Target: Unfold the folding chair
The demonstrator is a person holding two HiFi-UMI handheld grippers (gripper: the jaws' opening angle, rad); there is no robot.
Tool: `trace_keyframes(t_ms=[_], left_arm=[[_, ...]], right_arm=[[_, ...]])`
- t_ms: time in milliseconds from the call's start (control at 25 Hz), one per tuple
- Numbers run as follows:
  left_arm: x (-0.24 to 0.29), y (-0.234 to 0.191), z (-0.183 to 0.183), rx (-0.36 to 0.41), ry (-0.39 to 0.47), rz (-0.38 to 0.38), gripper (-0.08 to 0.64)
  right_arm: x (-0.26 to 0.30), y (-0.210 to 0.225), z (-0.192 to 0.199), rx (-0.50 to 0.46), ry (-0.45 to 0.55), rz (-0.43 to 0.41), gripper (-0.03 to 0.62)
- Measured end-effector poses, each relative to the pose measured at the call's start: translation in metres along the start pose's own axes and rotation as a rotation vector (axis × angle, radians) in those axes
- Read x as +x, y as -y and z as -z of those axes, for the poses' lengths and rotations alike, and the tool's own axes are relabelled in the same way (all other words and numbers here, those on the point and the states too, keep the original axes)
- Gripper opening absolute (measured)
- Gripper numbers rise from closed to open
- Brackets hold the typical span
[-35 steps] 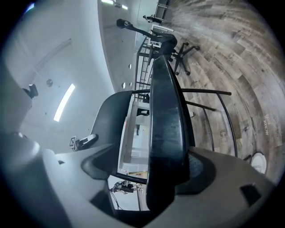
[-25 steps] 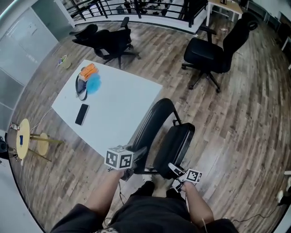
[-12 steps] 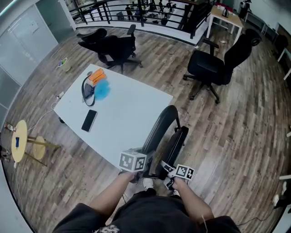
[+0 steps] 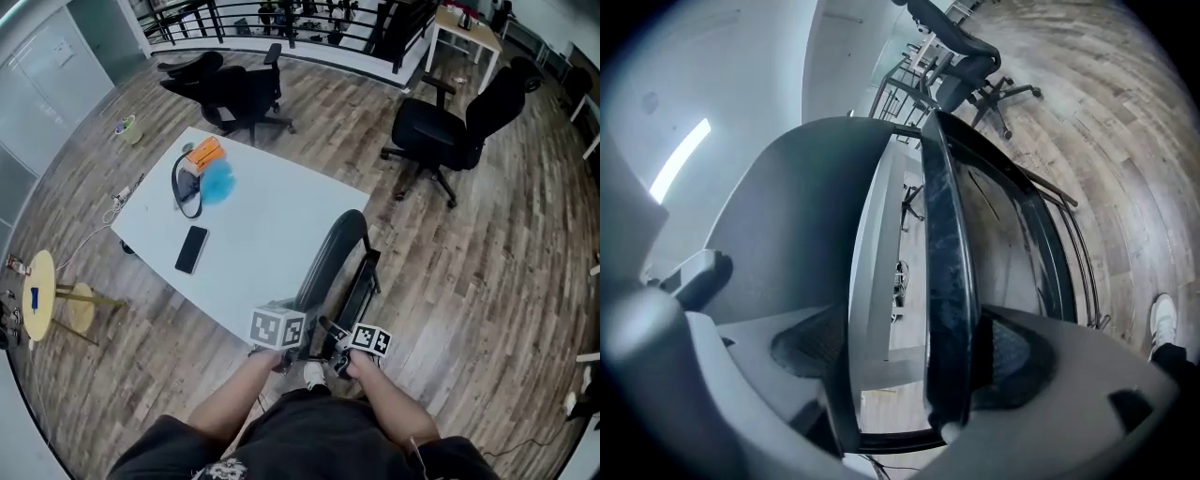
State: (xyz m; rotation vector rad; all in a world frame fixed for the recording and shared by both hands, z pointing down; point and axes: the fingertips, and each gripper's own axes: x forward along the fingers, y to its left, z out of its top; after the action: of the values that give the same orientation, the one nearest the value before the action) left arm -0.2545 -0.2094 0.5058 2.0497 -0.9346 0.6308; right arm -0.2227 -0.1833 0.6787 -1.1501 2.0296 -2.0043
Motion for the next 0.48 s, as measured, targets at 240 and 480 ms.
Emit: trace_keyframes(t_ms=[240, 480], left_arm=[[-0.005, -0.017, -0.001, 0.006, 0.000, -0.008, 0.104], [-0.005, -0.021, -0.003, 0.012, -0.005, -0.006, 0.103]], right_arm=[[0.023, -0.007, 0.005, 0.002, -0.025, 0.021, 0.397], [0.029, -0.010, 0.005, 0.015, -0.031, -0.002, 0.397]])
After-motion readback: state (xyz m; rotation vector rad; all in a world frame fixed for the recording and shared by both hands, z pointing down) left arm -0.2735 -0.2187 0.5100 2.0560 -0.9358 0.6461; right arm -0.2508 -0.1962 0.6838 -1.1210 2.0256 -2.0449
